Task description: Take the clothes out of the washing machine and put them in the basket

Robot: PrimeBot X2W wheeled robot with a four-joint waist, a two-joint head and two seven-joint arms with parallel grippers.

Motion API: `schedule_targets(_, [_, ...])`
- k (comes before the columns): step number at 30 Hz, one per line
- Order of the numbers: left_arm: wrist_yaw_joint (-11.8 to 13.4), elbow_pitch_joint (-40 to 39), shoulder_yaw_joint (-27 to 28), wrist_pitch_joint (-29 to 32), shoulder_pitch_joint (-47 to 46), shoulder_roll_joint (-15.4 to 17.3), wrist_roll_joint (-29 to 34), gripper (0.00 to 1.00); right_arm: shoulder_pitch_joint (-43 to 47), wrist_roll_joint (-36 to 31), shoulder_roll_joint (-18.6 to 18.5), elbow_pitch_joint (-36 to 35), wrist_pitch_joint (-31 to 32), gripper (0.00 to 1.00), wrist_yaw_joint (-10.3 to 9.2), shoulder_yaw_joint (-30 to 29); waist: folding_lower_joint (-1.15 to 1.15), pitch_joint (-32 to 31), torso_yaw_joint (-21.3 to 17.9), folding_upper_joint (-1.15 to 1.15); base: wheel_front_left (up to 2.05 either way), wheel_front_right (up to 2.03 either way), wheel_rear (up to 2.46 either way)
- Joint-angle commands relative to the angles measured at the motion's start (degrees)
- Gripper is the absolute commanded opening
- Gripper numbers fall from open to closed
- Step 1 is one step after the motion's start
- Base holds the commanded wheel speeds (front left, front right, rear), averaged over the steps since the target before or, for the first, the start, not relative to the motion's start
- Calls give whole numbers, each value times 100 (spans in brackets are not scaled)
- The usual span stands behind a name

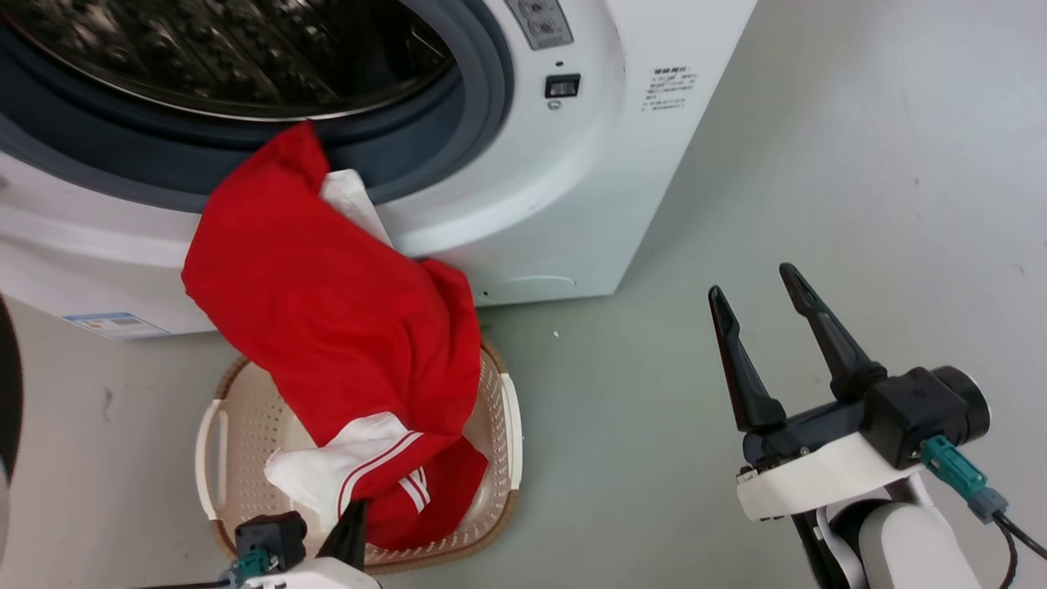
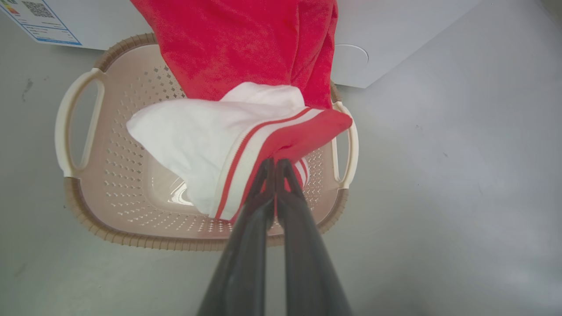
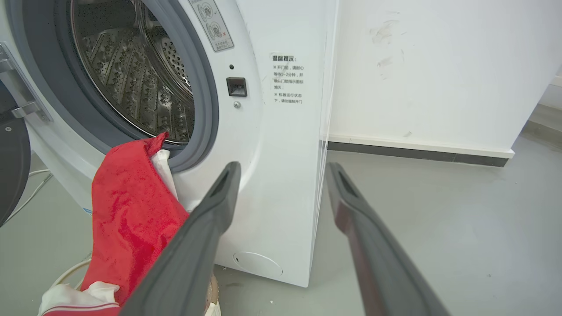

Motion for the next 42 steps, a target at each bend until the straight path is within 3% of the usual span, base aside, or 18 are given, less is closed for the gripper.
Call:
schedule_targets(1, [-68,214,19,-66,-191,1,-6,0,-123,-3,8,-36,-29,100,-4,19,0,252,-151,0,0,0,0])
schedule_targets(9, [-433,1625,125,-203,-983,-81,-96,0,-393,45,9,-124,-109,100,-4,89,0,1030,-523,0,0,0,0])
schedule_targets(17, [-750,3114,199,-140,-2059,57,-138,0,-570,123,9,-276,-222,100,-4,173,0,1939,-901,0,0,0,0])
schedule_targets(24, [-811,4140,318,-219,-3155,191,-119,0,-628,172,11,-466,-314,100,-4,268,0,2617,-1168,0,0,0,0])
schedule_targets(32, [-832,4862,389,-303,-3792,191,-160,0,-669,220,9,-429,-422,100,-4,406,0,2759,-1330,0,0,0,0])
schedule_targets(34, [-836,4971,395,-300,-3864,178,-171,51,-649,228,9,-420,-418,100,-4,412,0,2740,-1348,0,0,0,0])
schedule_targets(35, [-847,5017,389,-304,-3872,174,-173,92,-645,227,9,-406,-430,100,-4,413,0,2719,-1357,0,0,0,0])
schedule_targets(36, [-848,5054,397,-309,-3863,146,-190,100,-639,213,9,-387,-438,100,-5,403,0,2685,-1353,0,0,0,0])
schedule_targets(42, [-851,5191,369,-355,-3550,-62,-231,100,-632,176,9,-205,-464,100,-4,405,0,2216,-1193,0,0,0,0])
